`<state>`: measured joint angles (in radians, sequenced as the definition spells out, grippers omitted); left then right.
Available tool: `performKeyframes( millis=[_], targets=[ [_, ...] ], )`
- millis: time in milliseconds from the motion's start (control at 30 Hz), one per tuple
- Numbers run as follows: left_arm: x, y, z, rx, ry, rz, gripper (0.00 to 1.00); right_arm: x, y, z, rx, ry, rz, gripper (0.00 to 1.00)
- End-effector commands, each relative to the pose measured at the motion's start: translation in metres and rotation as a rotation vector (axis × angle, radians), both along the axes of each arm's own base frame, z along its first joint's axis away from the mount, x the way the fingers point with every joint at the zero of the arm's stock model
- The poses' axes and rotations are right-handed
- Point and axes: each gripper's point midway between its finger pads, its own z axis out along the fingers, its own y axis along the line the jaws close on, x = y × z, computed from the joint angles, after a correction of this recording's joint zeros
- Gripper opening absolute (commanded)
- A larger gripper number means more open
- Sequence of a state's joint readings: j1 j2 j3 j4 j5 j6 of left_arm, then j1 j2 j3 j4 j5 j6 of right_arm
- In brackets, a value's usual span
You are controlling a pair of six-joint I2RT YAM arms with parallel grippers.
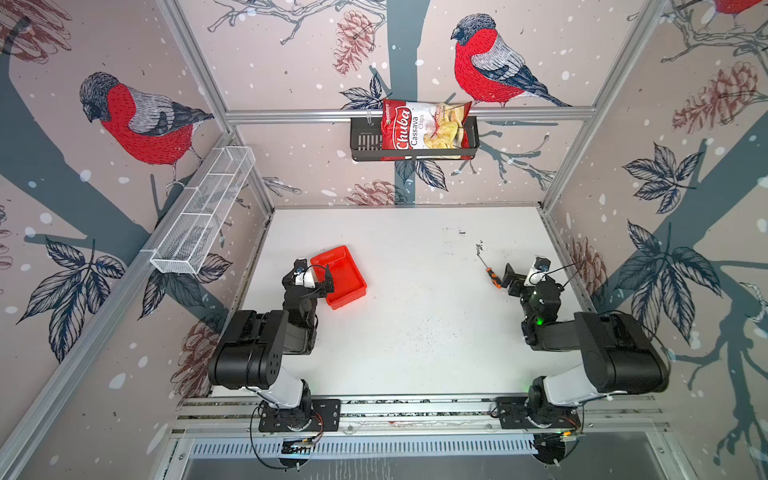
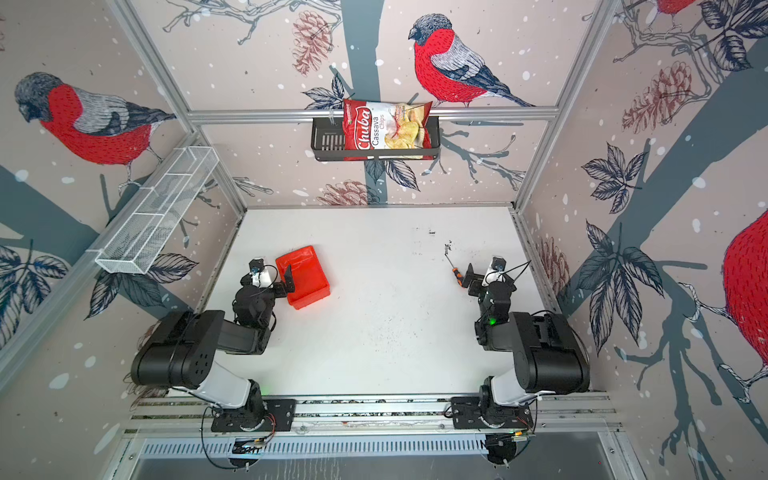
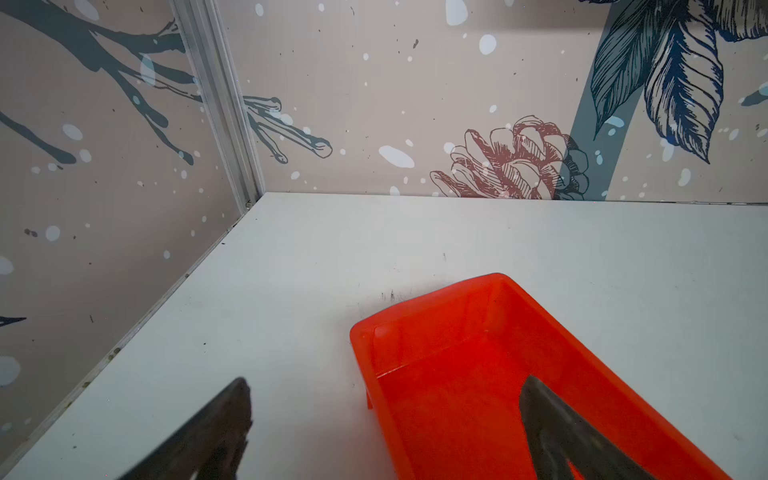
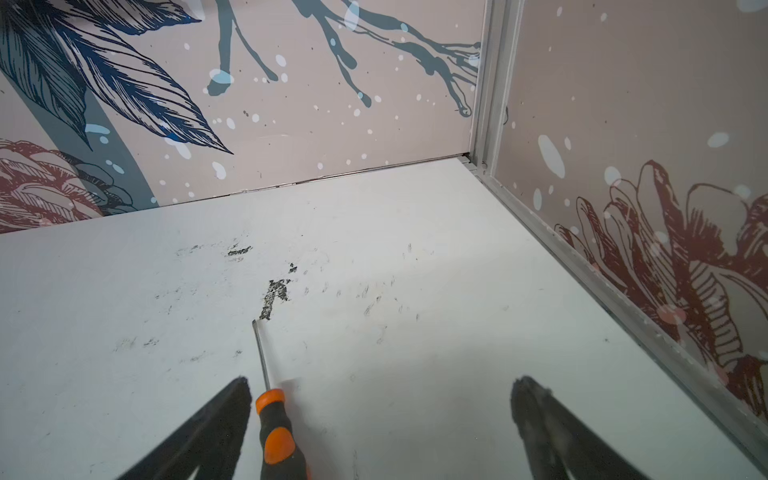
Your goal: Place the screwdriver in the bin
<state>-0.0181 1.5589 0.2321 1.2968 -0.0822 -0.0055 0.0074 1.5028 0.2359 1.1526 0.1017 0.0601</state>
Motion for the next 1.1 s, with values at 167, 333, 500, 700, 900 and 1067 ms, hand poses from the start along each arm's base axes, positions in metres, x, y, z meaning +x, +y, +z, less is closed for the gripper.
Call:
performKeyframes(
  millis=[167, 333, 500, 700, 900, 1067],
  targets=[
    [0.0, 0.0, 0.003, 0.006, -0.013, 0.002, 0.99, 0.002, 0.0, 0.011, 0.011, -0.044, -0.003, 0.99],
    [0.0, 0.0, 0.003, 0.006, -0.013, 0.001, 0.99, 0.002, 0.0, 0.01, 0.011, -0.043, -0.002, 0.98],
    [0.0, 0.0, 0.003, 0.006, -0.012, 0.002, 0.99, 0.002, 0.0, 0.011, 0.01, -0.044, -0.002, 0.99],
    [0.0, 0.0, 0.003, 0.005, -0.011, 0.0, 0.99, 0.002, 0.0, 0.01, 0.012, -0.042, -0.002, 0.99],
    [-0.001, 0.001, 0.004, 0.006, -0.017, 0.005, 0.99, 0.001, 0.0, 0.011, 0.012, -0.046, -0.001, 0.99],
    [-0.009, -0.001, 0.015, 0.013, -0.047, 0.003, 0.99, 0.002, 0.005, 0.014, 0.001, -0.045, 0.028, 1.0]
  ],
)
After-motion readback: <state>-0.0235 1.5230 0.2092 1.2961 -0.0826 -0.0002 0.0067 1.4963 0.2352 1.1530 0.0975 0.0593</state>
